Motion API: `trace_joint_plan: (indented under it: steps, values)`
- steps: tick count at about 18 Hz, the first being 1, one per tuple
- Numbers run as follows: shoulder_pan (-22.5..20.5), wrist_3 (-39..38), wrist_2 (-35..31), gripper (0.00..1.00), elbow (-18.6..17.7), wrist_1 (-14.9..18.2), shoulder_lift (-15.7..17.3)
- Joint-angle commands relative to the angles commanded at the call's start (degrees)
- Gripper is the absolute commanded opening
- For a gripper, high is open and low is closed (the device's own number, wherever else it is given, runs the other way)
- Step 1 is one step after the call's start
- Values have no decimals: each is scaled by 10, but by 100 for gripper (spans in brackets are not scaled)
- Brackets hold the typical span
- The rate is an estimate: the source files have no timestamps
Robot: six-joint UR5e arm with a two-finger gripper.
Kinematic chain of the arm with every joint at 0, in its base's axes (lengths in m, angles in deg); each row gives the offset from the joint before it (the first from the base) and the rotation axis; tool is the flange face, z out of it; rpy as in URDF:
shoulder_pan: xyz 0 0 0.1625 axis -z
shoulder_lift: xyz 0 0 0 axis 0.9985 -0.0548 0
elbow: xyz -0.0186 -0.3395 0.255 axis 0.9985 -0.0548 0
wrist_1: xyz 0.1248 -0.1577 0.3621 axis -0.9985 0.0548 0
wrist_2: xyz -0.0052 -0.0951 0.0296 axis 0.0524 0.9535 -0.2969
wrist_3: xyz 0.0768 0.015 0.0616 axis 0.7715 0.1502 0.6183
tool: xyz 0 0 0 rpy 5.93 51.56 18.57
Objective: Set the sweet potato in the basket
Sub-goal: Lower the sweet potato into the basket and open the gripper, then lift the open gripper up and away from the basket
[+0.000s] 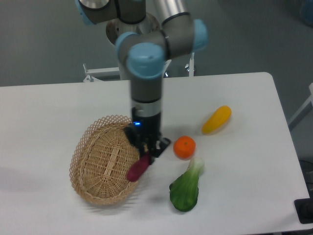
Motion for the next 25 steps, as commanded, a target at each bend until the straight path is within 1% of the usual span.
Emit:
trace_joint_plan:
  steps: [3,6,9,12,14,15,16,18,19,21,23,25]
  values:
    - [27,10,-22,22,-23,1,-11]
    - [49,60,-52,23,-40,2,-18]
    - [52,97,-57,23,-63,2,-24]
    - [52,102,-60,23,-78,1,-28]
    - [53,101,-63,27,-77,0,-33]
    - [53,101,-63,33,-72,-1,-34]
    - [53,98,-63,47,-72,-3,-36]
    - [53,95,-67,89,-70,-4,-37]
    - [52,95,-74,100,-68,-5,-33]
    - [52,88,-78,100,-52,-3,-29]
    - [50,49,-79,100,-34,-1,-23]
    - [43,0,-80,100,1,0,-23]
